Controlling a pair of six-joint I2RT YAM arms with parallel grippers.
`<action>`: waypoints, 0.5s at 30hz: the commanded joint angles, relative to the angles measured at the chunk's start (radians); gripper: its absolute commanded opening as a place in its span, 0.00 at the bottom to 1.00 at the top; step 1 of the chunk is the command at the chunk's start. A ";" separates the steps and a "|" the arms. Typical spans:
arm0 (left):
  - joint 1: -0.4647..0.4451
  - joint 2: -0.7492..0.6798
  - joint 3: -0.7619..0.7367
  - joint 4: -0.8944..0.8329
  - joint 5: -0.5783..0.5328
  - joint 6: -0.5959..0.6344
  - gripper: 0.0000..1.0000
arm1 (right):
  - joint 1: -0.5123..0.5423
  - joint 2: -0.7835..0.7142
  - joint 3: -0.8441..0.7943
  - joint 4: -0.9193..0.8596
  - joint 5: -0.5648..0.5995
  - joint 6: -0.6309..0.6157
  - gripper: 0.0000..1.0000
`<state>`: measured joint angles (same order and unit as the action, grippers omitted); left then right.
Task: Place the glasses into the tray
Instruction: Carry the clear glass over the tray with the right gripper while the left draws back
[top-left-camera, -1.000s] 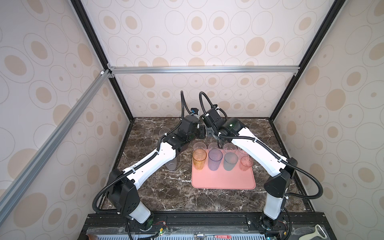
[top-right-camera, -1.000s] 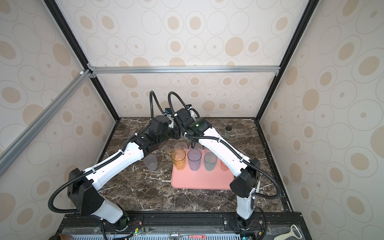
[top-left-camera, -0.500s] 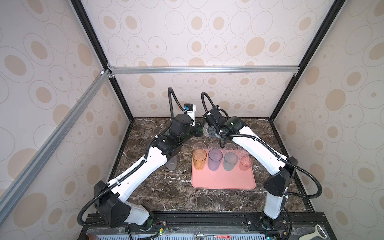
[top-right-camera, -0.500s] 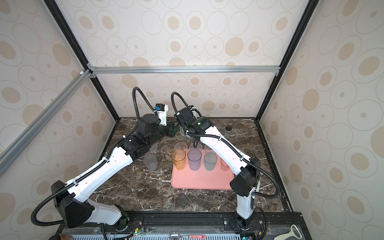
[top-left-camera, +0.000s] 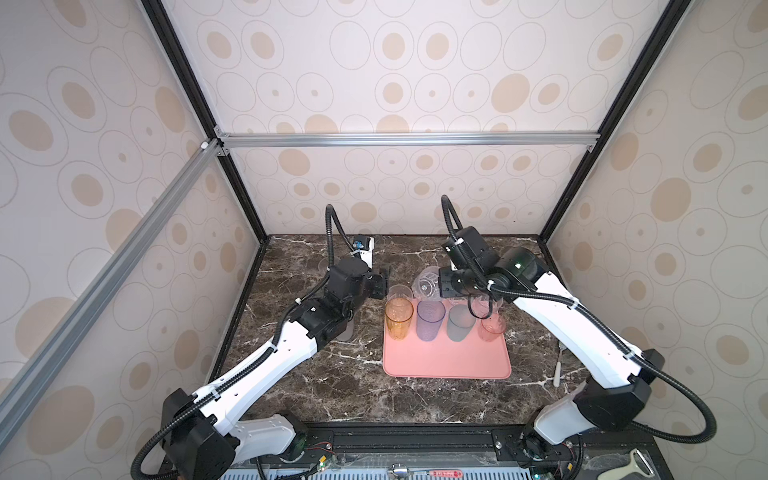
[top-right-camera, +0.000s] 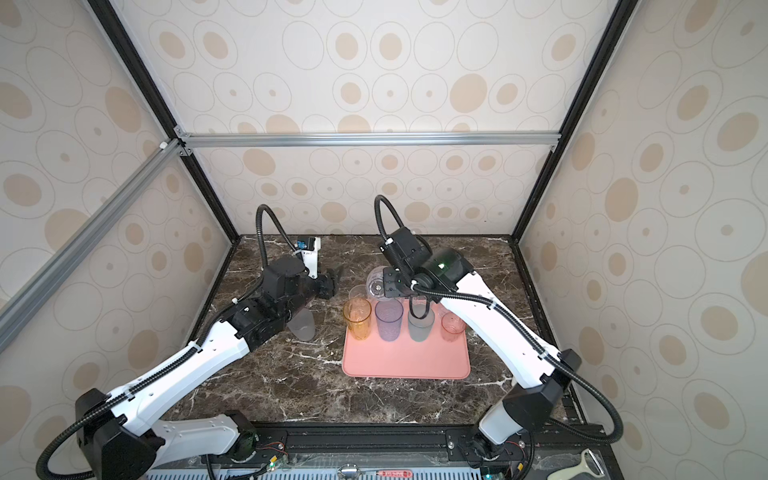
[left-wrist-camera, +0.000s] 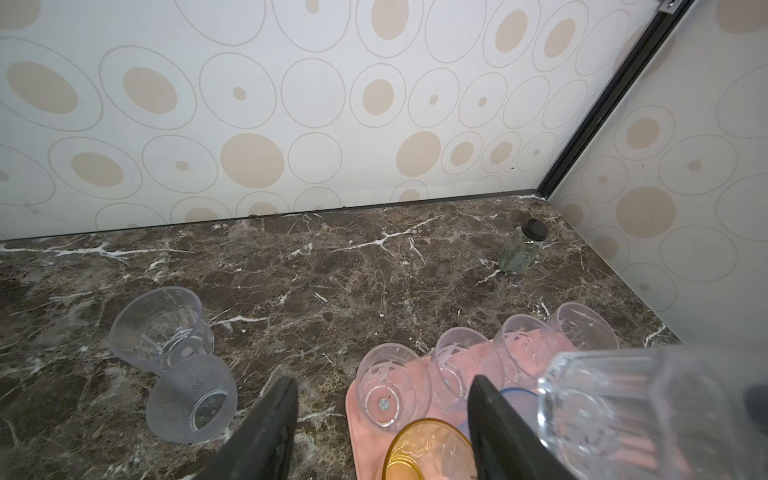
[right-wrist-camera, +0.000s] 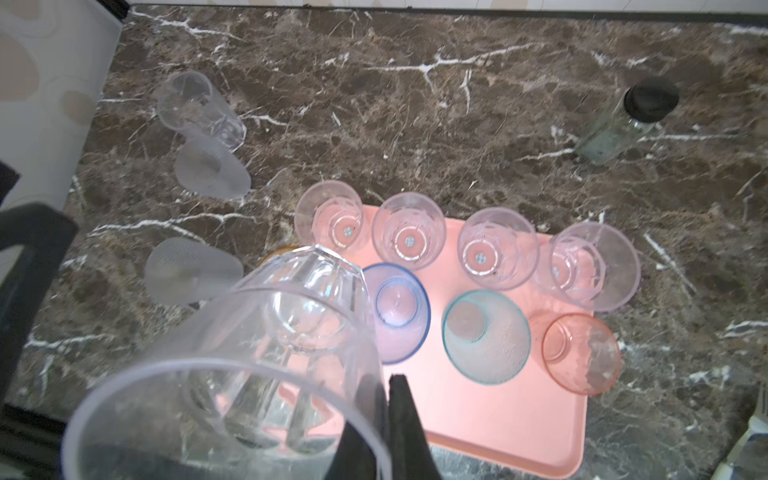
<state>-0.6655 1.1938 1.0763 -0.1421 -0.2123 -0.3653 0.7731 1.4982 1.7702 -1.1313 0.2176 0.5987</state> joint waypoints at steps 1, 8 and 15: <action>0.007 -0.051 -0.027 0.029 -0.024 -0.001 0.65 | 0.058 -0.045 -0.055 -0.045 -0.054 0.102 0.03; 0.007 -0.116 -0.121 0.030 -0.022 -0.053 0.65 | 0.224 -0.068 -0.156 -0.089 0.004 0.241 0.04; 0.007 -0.143 -0.188 0.007 -0.041 -0.064 0.66 | 0.342 0.029 -0.252 -0.048 0.075 0.330 0.04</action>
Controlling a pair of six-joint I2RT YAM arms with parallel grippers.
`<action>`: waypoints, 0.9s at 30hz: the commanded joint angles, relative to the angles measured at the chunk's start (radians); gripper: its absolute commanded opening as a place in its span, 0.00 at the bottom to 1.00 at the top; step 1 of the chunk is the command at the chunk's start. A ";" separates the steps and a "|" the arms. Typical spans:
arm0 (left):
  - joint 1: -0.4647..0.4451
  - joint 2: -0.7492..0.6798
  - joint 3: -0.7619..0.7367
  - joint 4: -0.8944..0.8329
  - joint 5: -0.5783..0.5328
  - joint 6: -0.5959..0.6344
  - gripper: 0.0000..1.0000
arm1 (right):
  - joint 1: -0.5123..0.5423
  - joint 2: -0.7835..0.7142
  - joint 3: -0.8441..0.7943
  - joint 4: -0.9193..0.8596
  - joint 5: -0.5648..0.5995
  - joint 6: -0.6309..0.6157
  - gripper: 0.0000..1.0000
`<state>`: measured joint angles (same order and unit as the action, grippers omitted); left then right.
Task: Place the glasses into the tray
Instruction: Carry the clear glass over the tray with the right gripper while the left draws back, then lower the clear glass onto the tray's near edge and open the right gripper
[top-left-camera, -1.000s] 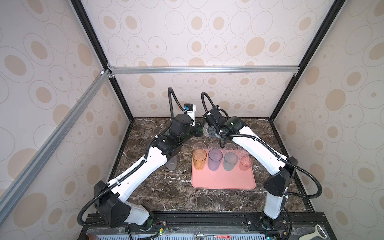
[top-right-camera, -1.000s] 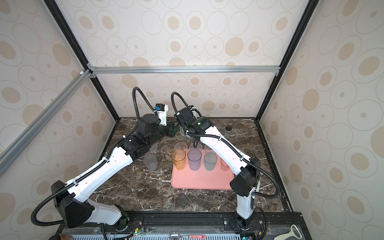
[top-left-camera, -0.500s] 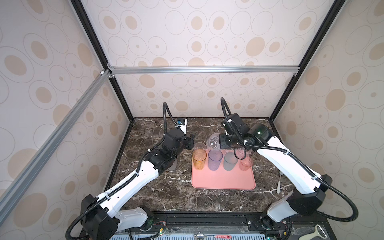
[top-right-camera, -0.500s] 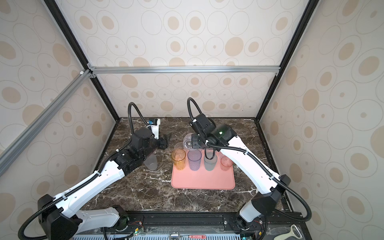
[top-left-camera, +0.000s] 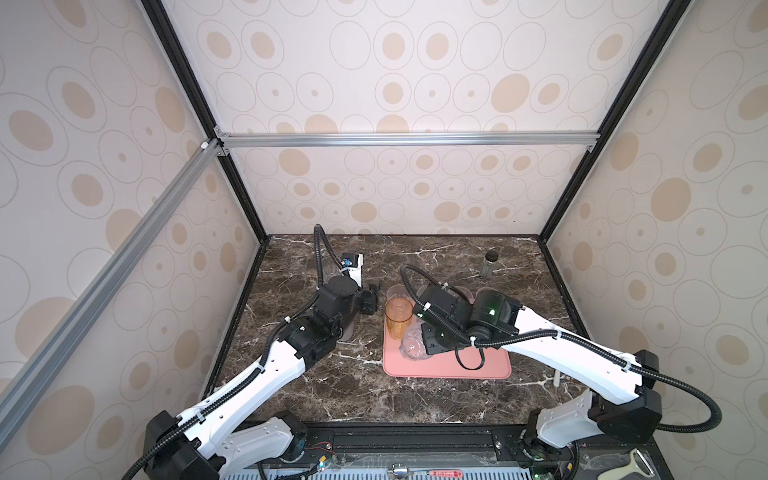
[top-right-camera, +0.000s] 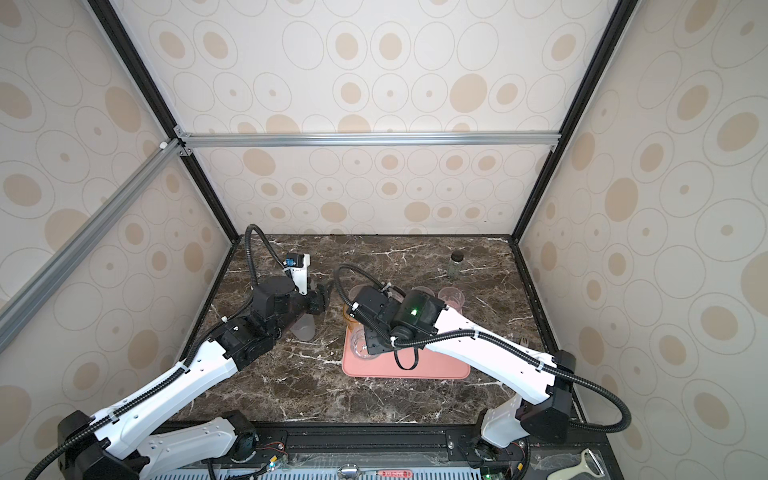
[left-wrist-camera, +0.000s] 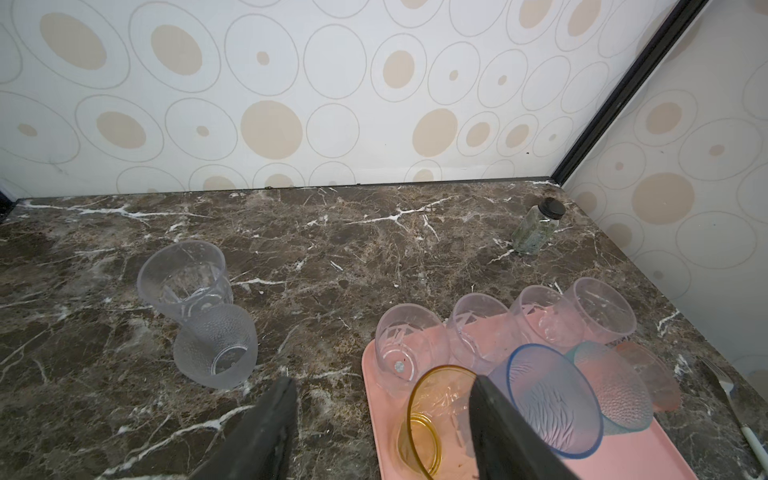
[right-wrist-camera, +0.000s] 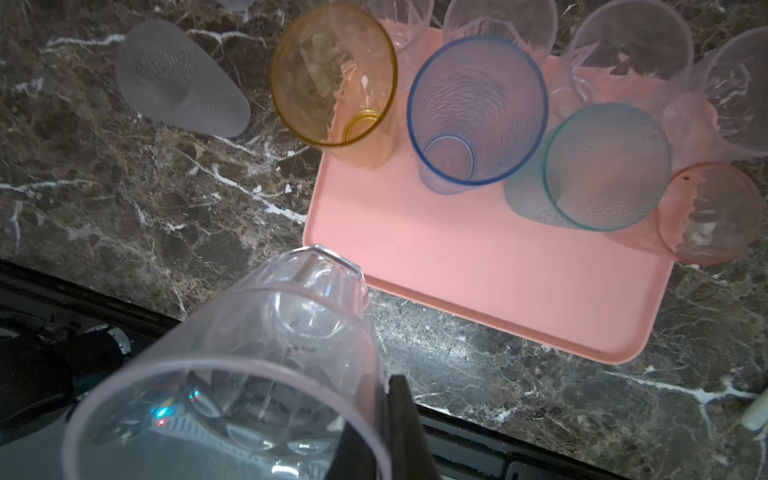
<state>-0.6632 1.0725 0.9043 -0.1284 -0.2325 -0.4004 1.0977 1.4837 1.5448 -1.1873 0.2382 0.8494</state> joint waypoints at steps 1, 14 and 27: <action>0.005 -0.026 -0.028 -0.006 -0.018 -0.031 0.66 | 0.023 0.060 -0.039 0.022 0.062 0.085 0.04; 0.005 -0.038 -0.114 -0.024 -0.041 0.023 0.66 | 0.031 0.217 -0.152 0.231 0.054 0.181 0.04; 0.046 -0.055 -0.170 -0.022 -0.044 0.051 0.67 | 0.011 0.323 -0.123 0.251 0.023 0.185 0.04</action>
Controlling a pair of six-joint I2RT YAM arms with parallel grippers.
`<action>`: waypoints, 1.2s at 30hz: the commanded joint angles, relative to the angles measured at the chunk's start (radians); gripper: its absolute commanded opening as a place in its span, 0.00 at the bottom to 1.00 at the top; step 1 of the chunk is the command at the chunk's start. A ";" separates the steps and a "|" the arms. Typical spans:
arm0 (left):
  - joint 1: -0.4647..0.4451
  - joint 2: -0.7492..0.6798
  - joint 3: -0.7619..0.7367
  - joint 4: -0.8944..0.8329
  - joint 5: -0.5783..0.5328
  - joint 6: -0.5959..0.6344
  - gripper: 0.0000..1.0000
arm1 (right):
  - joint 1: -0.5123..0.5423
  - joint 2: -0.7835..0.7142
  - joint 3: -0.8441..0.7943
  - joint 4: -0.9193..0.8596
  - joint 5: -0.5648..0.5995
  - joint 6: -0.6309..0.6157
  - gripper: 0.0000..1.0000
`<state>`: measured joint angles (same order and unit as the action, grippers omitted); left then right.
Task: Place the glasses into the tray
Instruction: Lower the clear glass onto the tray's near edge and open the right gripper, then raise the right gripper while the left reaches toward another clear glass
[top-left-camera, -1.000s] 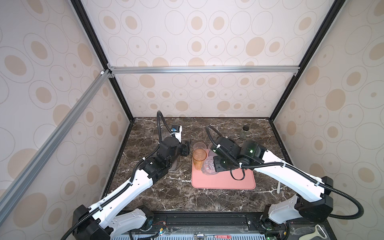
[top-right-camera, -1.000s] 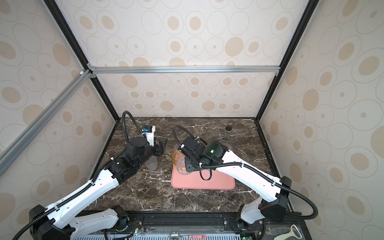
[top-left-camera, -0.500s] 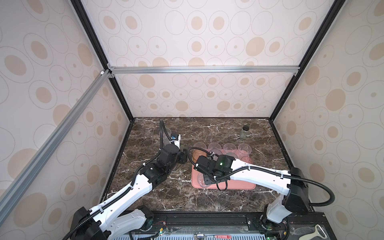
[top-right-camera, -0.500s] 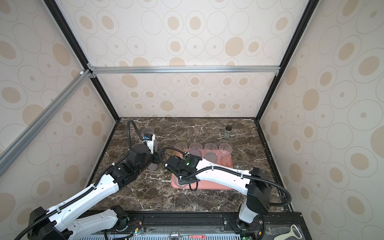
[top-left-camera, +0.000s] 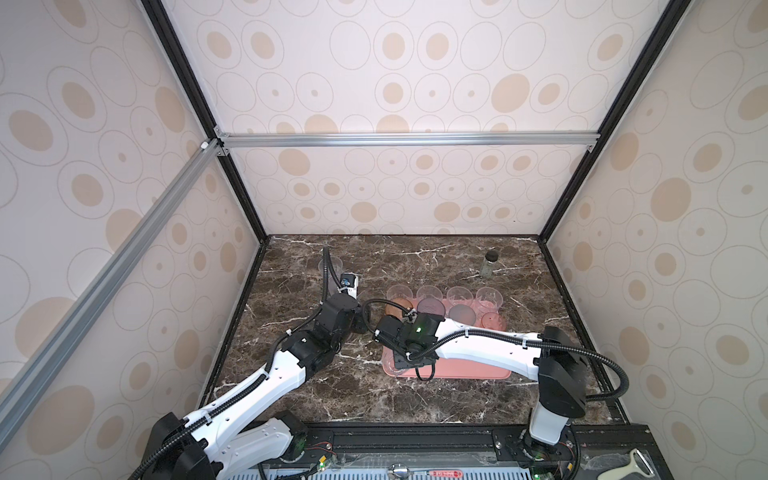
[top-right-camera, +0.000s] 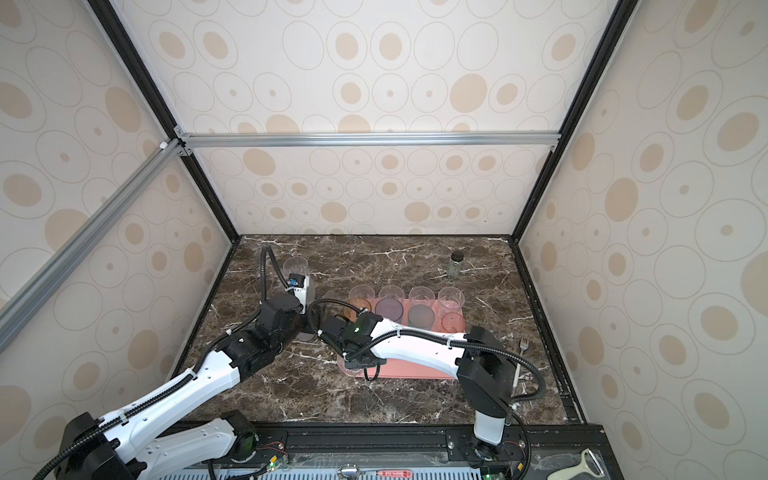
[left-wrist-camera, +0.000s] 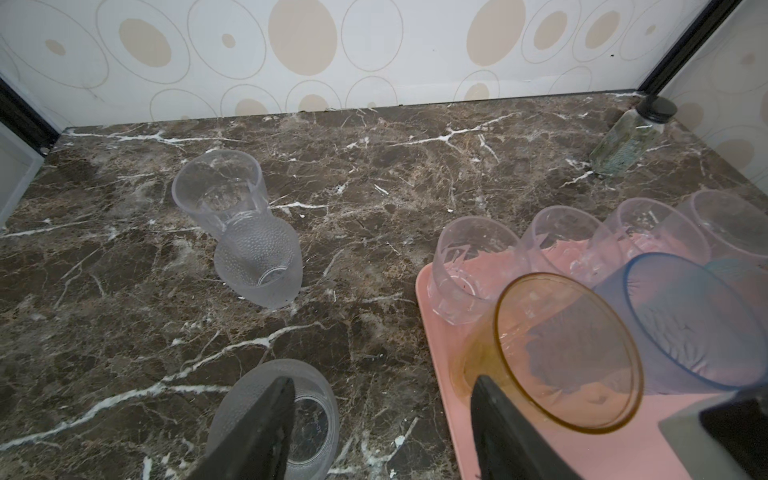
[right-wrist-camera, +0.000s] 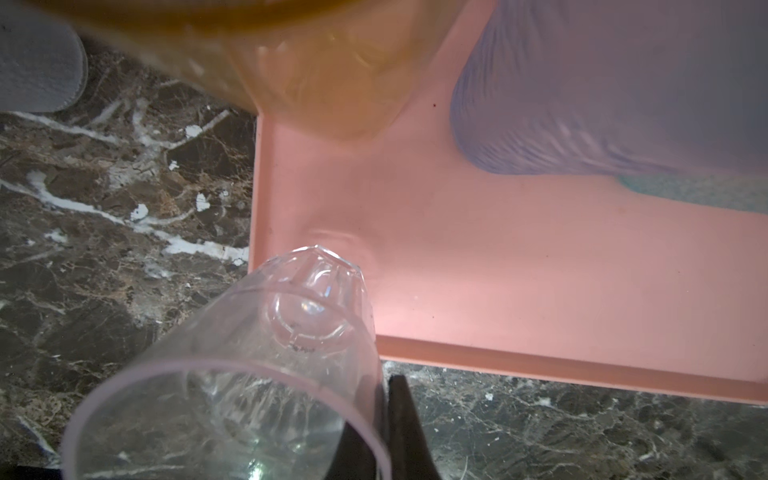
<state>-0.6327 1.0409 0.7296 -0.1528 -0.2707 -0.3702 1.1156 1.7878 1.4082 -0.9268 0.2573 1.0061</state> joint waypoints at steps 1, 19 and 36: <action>0.021 -0.024 0.003 0.004 -0.002 0.025 0.67 | -0.008 0.020 0.011 -0.010 0.006 0.028 0.04; 0.064 -0.012 0.000 0.014 0.042 0.034 0.67 | -0.031 0.059 0.034 -0.004 -0.008 0.009 0.22; 0.135 0.026 0.084 0.011 0.045 0.096 0.68 | -0.072 -0.106 0.179 -0.111 0.112 -0.139 0.33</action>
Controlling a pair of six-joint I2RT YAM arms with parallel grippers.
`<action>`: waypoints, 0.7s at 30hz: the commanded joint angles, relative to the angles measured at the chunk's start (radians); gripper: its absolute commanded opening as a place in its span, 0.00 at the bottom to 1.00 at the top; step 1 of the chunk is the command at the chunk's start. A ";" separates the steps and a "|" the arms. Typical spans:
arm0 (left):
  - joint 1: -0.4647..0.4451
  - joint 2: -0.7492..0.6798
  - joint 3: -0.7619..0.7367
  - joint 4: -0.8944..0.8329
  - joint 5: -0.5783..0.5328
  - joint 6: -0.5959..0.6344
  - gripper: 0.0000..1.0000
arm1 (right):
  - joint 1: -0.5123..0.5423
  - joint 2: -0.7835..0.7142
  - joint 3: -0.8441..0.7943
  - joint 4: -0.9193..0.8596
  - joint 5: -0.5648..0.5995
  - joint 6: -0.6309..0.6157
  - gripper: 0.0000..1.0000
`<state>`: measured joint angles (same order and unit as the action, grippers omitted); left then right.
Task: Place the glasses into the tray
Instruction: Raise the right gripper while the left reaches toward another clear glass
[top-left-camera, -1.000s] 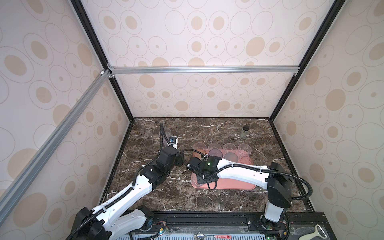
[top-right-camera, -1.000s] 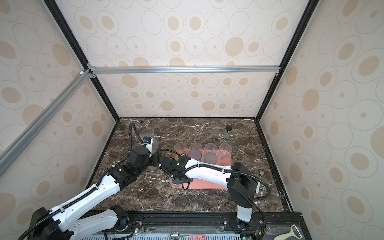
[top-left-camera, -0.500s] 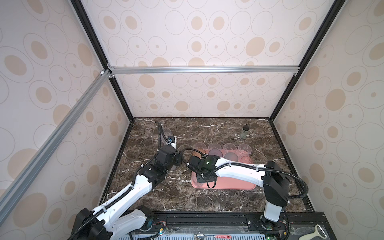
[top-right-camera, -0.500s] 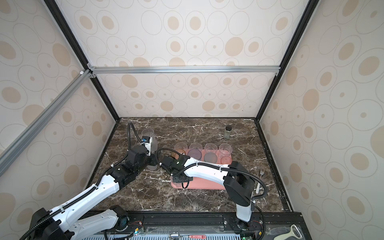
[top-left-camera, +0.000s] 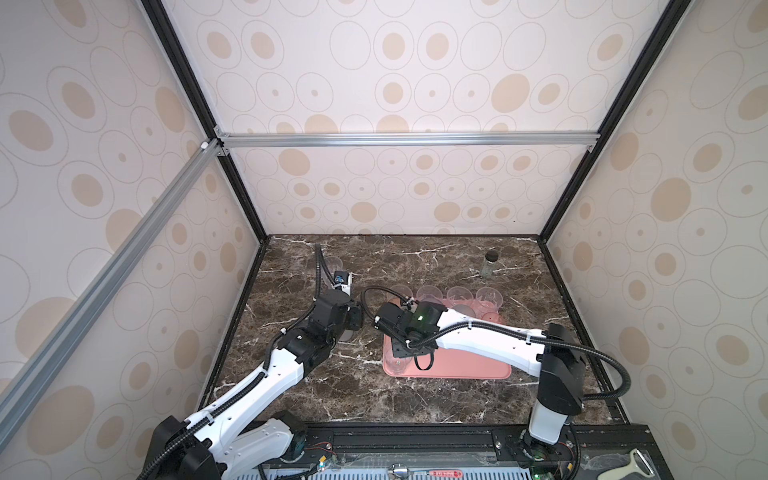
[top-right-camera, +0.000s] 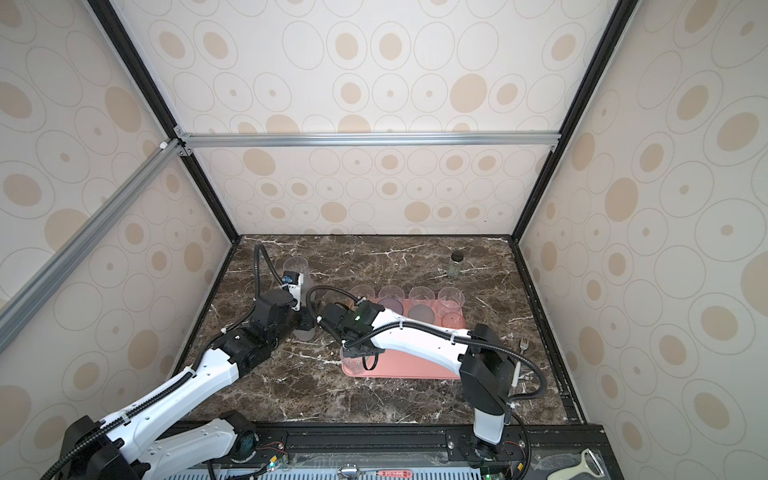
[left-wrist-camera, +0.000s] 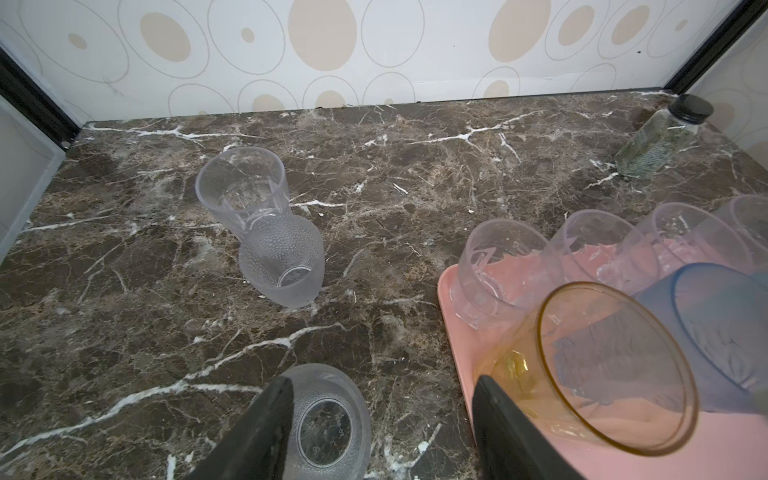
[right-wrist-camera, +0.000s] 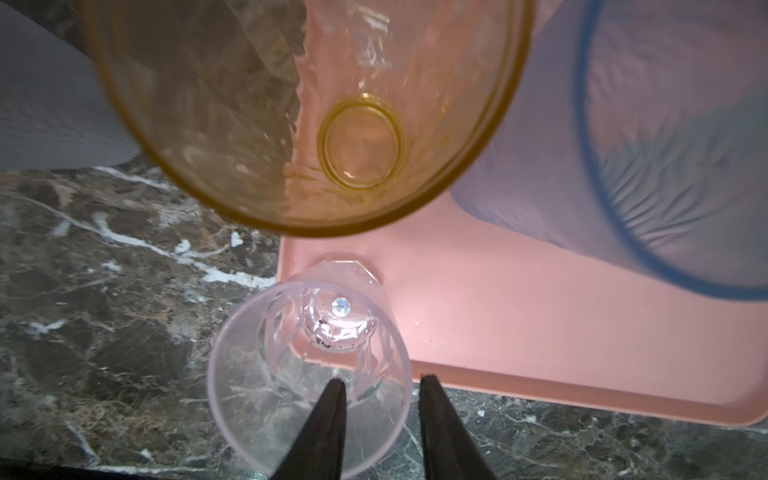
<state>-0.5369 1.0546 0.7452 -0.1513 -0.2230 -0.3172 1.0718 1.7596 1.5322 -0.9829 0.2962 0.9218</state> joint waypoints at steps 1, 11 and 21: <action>0.065 0.025 0.082 0.011 0.004 0.043 0.68 | -0.052 -0.088 0.067 -0.045 0.067 -0.081 0.33; 0.300 0.164 0.188 0.069 0.129 0.053 0.65 | -0.300 -0.050 0.201 0.117 -0.013 -0.262 0.33; 0.539 0.484 0.366 0.126 0.393 -0.075 0.58 | -0.367 0.061 0.308 0.125 -0.080 -0.354 0.33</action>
<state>-0.0319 1.4765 1.0256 -0.0521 0.0792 -0.3496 0.7094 1.8088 1.8046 -0.8482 0.2352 0.6109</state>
